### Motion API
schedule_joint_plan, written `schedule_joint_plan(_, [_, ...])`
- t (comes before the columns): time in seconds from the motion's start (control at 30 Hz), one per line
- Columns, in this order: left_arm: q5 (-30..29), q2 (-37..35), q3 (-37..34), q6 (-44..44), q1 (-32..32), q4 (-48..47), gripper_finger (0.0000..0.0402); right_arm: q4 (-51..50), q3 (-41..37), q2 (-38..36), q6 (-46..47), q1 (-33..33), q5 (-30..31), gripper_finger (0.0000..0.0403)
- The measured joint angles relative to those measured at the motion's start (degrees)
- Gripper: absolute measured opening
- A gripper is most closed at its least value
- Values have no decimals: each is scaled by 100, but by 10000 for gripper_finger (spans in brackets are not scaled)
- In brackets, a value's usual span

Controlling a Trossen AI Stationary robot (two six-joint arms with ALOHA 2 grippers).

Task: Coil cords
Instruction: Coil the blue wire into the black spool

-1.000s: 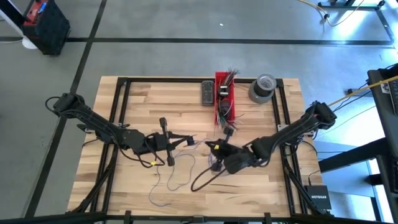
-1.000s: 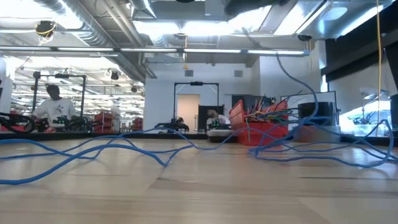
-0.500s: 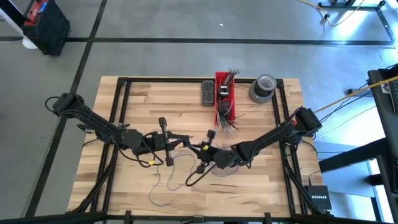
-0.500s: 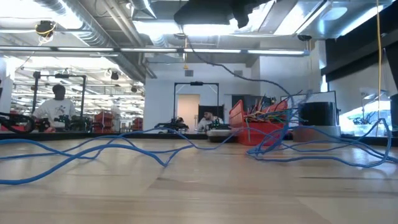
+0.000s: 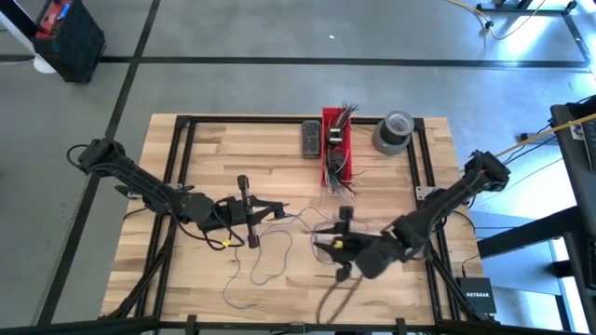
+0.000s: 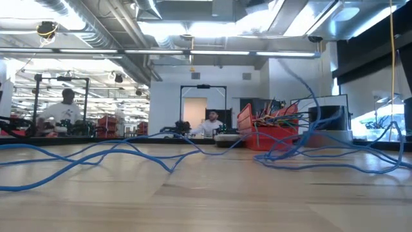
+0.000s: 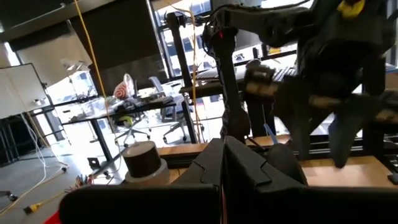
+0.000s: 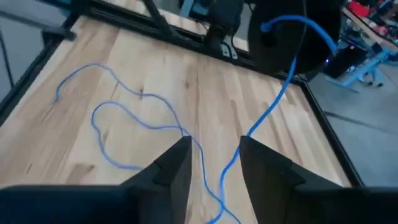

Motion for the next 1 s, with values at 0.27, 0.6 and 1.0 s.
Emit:
schedule_joint_plan(0.27, [1480,11,-1,510,1,-338,1,-268,-81,-1,-337,41,1274,125])
schedule_joint_plan(0.6, [1861,13,-2,554,131,-475,1,2806,-689,2,-1528,-917,-964,104])
schedule_joint_plan(1.0, [1866,15,-4,540,137,-493,1,3340,-758,1,-1540,-1256,-2053,104])
